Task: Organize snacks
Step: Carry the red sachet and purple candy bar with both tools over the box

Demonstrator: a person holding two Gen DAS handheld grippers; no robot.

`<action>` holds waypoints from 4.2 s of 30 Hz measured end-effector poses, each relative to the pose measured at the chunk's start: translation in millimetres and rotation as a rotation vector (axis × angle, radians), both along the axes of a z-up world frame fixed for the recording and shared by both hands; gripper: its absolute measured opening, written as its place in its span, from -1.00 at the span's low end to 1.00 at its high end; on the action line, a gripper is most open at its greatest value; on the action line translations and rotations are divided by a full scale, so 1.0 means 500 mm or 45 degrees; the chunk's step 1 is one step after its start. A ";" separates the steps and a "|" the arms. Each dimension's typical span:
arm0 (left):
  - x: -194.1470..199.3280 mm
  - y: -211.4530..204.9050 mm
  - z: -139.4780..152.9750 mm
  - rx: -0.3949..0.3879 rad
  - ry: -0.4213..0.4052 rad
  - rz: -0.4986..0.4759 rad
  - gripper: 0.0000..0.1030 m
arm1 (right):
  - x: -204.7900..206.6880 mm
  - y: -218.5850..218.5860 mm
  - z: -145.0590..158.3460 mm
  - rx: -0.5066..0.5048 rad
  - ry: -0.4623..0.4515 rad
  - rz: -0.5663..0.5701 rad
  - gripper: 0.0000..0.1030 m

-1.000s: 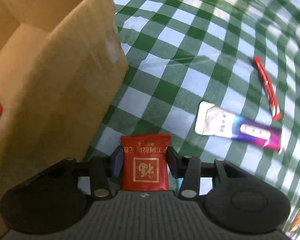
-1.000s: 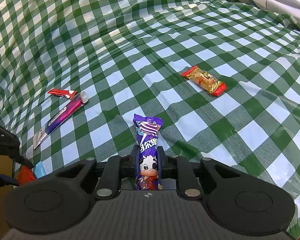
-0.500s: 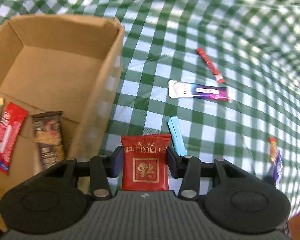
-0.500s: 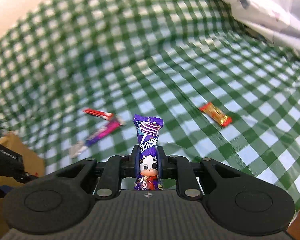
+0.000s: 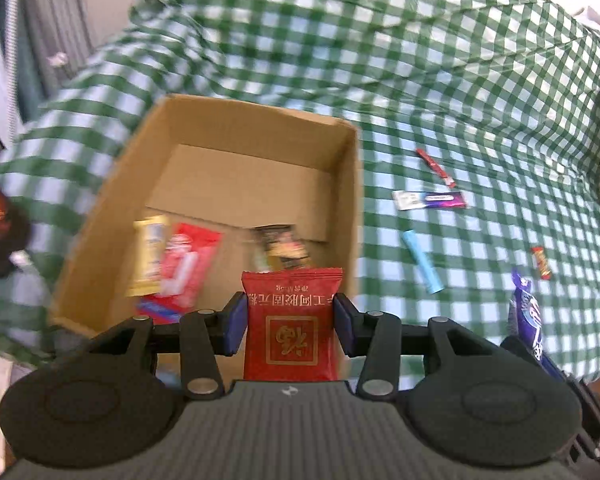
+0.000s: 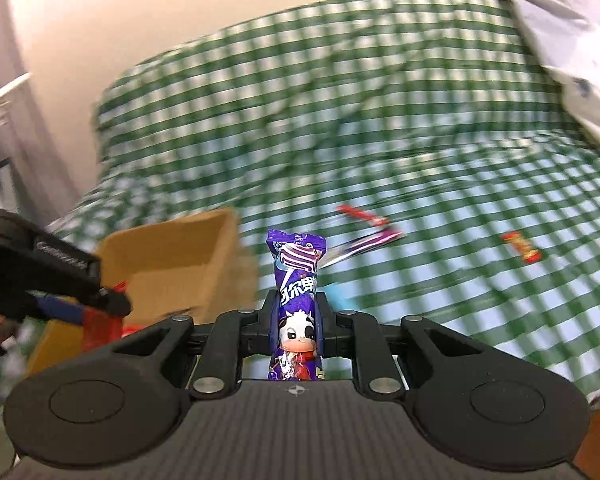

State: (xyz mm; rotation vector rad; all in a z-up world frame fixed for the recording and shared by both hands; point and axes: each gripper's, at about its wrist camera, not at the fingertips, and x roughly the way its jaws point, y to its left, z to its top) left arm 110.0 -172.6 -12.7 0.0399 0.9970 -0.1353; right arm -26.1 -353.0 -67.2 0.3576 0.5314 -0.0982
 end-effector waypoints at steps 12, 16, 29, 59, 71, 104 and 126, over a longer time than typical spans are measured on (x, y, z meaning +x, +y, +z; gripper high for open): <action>-0.181 0.188 0.017 0.043 -0.126 0.048 -0.02 | -0.095 0.231 0.086 -0.128 -0.059 0.261 -0.66; -0.222 0.207 0.014 0.043 -0.161 0.034 -0.02 | -0.124 0.264 0.095 -0.183 -0.055 0.292 -0.66; -0.271 0.226 0.029 -0.002 -0.205 0.000 -0.02 | -0.171 0.305 0.117 -0.260 -0.083 0.301 -0.66; -0.247 0.225 0.000 -0.006 -0.138 -0.004 -0.02 | -0.139 0.300 0.093 -0.235 0.009 0.323 -0.65; -0.231 0.232 -0.009 -0.021 -0.121 0.009 -0.02 | -0.126 0.308 0.085 -0.250 0.048 0.328 -0.65; -0.142 0.250 -0.051 -0.035 -0.026 0.074 -0.02 | -0.064 0.297 0.037 -0.225 0.173 0.340 -0.66; 0.071 0.224 -0.019 -0.042 -0.068 0.113 -0.02 | 0.107 0.286 0.027 -0.166 0.181 0.353 -0.66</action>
